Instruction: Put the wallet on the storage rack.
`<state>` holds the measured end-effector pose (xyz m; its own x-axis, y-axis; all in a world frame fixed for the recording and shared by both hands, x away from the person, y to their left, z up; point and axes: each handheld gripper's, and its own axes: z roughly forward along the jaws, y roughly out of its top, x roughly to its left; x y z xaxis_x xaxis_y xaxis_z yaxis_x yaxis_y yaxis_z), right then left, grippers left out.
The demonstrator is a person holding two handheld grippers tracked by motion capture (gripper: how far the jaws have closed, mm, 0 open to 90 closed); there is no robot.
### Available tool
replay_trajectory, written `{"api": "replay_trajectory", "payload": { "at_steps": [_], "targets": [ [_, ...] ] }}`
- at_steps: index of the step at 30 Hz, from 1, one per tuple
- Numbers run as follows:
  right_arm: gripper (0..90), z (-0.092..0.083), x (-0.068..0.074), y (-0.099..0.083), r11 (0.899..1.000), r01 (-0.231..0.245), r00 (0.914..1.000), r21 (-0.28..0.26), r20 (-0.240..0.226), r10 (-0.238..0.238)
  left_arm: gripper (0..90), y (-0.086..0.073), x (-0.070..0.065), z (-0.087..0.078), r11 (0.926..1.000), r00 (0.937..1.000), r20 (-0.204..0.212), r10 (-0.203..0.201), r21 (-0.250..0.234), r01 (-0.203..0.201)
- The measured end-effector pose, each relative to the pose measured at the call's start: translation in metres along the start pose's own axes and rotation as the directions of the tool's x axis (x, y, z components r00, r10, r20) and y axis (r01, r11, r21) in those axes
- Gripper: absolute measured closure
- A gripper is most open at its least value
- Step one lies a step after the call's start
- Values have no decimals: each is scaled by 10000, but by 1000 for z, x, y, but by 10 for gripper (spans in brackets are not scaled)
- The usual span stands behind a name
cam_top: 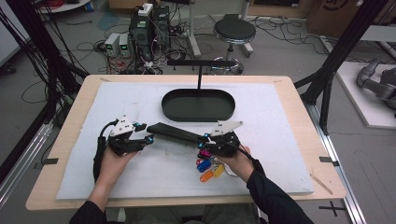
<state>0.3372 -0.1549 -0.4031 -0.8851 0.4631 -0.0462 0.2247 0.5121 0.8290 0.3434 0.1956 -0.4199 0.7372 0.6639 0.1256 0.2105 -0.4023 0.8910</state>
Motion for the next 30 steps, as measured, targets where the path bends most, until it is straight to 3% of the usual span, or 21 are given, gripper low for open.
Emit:
{"api": "replay_trajectory", "payload": {
  "at_steps": [1,6,11,12,15,20,24,25,26,27,28,30],
  "targets": [
    [801,-1,-2,0,9999,-131,9999,-36,-55,131,446,1,0,4,9992,9992,-62,393,99,-393],
    [801,-5,-10,-1,9983,-575,9981,-124,-233,572,413,1,2,10,9976,9977,-96,677,-133,-678],
    [801,-8,-16,-1,9971,-743,9966,-180,-357,737,387,7,5,16,9962,9962,155,858,-146,-856],
    [800,-8,-18,-2,9966,-798,9961,-202,-383,789,418,9,4,21,9945,9939,411,1028,-238,-1019],
    [797,-11,-21,-2,9955,-928,9953,-202,-311,922,519,9,4,22,9910,9909,233,1322,-258,-1316],
    [786,-14,-28,-4,9936,-1085,9939,-303,-235,1078,653,9,4,21,9906,9906,215,1355,-194,-1350],
    [723,-15,-34,-6,9928,-1126,9936,-414,-108,1122,704,9,4,20,9912,9902,463,1319,-190,-1312],
    [605,-17,-38,-8,9920,-1102,9939,-617,-100,1098,707,9,4,21,9910,9900,457,1332,-209,-1323],
    [605,-17,-38,-8,9920,-1102,9939,-617,-100,1098,707,9,4,21,9913,9904,449,1308,-228,-1298],
    [540,-17,-41,-8,9934,-888,9960,-727,-37,887,707,9,4,21,9921,9911,480,1241,-219,-1231],
    [540,-17,-41,-8,9934,-888,9960,-727,-37,887,707,9,4,21,9921,9911,480,1241,-219,-1231],
    [458,-13,-42,-9,9973,-391,9992,-630,-94,386,708,9,5,21,9931,9919,516,1157,-249,-1145]
  ]
}}
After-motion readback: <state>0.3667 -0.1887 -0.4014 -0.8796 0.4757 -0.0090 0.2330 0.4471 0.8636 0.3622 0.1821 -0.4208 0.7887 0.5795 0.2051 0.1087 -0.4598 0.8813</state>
